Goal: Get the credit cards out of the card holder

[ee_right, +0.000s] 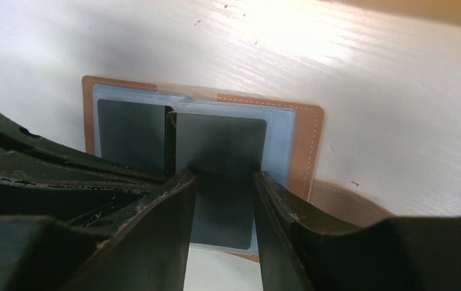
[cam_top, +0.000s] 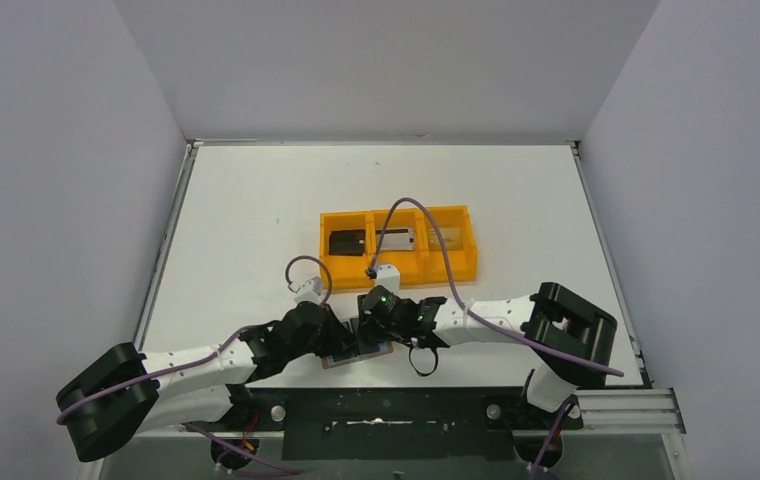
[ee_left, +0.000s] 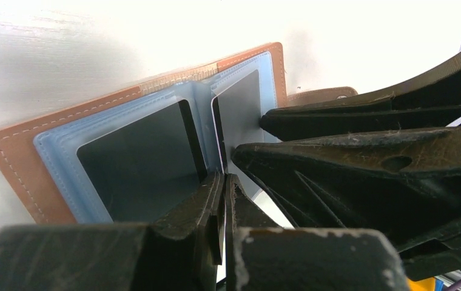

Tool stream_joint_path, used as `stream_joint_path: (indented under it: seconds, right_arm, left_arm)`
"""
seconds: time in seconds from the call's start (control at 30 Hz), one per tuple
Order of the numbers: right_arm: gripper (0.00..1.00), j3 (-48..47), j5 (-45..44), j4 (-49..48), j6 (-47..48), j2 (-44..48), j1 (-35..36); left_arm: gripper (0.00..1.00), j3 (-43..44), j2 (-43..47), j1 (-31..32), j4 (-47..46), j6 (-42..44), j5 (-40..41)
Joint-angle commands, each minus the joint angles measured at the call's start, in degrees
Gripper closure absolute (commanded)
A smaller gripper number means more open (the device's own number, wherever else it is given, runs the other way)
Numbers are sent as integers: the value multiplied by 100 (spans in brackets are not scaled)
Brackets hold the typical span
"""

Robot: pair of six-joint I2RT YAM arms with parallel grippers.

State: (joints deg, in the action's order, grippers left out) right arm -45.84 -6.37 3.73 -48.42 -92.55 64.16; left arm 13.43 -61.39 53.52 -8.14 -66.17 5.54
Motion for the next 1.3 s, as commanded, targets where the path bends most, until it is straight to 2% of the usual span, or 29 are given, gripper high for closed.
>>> stream_joint_path:
  seconds: [0.0,0.2,0.67,0.97,1.07,1.2,1.27]
  right_arm:
    - [59,-343,-541,646,135,-188,92]
    - [52,-517,-445,546,147,-212,125]
    - [50,-680,65,53,170,-186,-230]
    - [49,-821,70,248,173,-445,-208]
    - [52,-829,-164,500,134,-461,-169]
    - [64,-707,-159,444,71,-385,-172]
    - [65,-715,-208,514,70,-410,-167]
  left_arm:
    - [100,142,106,-32,-86,216,-13]
    - [100,125,102,-40,-126,228,-43]
    - [100,81,141,-39,-161,215,-33]
    - [100,132,208,-43,-19,219,7]
    - [100,125,256,-42,-14,226,11]
    - [100,168,254,-52,57,236,28]
    - [100,169,271,-47,67,243,26]
